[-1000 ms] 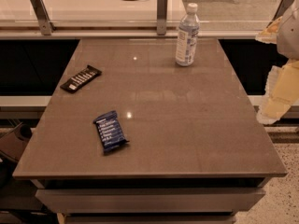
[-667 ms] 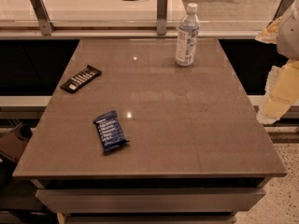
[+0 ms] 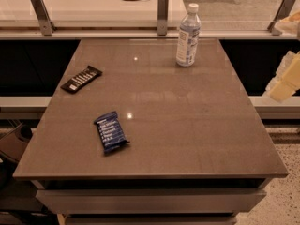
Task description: Move blue plastic bottle near rxbar blueberry
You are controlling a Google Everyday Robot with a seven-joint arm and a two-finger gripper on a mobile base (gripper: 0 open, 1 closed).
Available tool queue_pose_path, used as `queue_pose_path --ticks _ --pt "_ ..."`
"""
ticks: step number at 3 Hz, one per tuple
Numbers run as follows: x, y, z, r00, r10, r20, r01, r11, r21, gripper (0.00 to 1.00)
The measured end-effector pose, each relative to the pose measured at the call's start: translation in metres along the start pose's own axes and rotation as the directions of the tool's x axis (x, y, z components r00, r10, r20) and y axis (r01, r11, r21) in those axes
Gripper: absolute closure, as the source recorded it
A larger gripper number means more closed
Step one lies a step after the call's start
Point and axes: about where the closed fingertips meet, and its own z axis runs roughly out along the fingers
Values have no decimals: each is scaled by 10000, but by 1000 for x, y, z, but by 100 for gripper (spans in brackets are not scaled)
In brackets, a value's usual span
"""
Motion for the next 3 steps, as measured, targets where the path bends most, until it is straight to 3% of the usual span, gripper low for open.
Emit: queue_pose_path --ticks 1,2,3 --pt "0 -30 12 9842 738 1612 -854 9941 664 0" --pt "-1 -52 33 9429 1266 3080 -1672 9799 1090 0" --pt "-7 -91 55 8847 1581 4384 -2495 9553 1588 0"
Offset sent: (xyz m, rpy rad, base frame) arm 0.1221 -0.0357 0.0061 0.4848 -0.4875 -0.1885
